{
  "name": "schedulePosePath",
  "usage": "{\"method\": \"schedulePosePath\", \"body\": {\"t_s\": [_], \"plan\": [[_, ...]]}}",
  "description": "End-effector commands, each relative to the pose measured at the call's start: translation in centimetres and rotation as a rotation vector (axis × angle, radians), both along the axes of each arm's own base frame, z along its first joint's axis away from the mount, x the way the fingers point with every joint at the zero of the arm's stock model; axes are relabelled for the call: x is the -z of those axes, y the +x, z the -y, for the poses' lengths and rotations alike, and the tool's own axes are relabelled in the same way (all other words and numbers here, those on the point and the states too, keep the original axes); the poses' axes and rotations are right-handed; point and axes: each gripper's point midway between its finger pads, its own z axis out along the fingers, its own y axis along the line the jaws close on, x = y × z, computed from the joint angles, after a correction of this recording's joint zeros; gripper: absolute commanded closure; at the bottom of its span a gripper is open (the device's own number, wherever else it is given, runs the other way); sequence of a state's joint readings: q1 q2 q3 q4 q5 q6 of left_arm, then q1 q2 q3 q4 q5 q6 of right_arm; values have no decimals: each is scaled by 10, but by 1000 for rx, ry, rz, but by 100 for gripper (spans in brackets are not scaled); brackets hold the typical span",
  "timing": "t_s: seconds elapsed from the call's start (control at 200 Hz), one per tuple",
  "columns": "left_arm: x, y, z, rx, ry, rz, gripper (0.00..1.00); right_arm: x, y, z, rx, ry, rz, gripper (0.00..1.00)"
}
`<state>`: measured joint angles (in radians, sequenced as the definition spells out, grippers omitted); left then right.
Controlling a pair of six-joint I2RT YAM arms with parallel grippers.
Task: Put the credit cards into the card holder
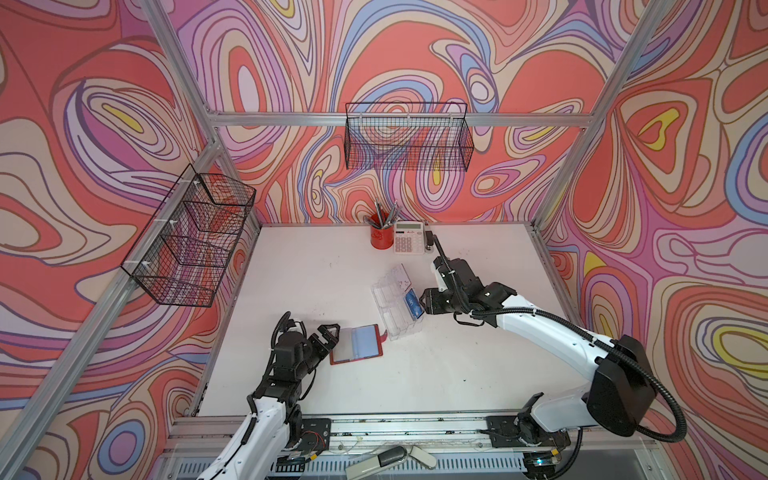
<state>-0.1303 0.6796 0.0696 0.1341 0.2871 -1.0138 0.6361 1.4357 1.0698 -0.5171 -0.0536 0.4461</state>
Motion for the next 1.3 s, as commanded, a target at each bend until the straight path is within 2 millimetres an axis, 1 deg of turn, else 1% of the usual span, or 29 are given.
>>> {"method": "schedulePosePath", "body": {"t_s": [0.0, 0.13, 0.255, 0.416, 0.596, 0.776, 0.856, 0.967, 1.142, 1.292], "plan": [[-13, 7, 3, 14, -7, 44, 2, -7, -2, -14, -55, 69, 7, 46], [-11, 8, 3, 16, -7, 40, 2, 6, 1, -14, -49, 55, -5, 51], [-11, 8, 4, 18, -10, 39, 2, 11, -2, -23, -77, 88, -26, 57], [-10, 8, 4, 15, -9, 37, 2, 14, 1, -22, -67, 76, -26, 57], [-12, 9, 5, 21, -13, 45, 2, 15, 0, -28, -85, 94, -41, 60], [-10, 8, 4, 18, -10, 39, 2, 17, 0, -31, -91, 102, -54, 62], [-12, 9, 5, 21, -17, 45, 2, 18, 0, -31, -90, 102, -57, 62], [-9, 8, 3, 14, -8, 36, 2, 23, 3, -29, -77, 87, -59, 62], [-11, 9, 6, 25, -17, 39, 2, 33, 6, -38, -93, 98, -91, 66], [-8, 9, 5, 23, -12, 33, 2, 33, 10, -42, -96, 100, -96, 68]]}}
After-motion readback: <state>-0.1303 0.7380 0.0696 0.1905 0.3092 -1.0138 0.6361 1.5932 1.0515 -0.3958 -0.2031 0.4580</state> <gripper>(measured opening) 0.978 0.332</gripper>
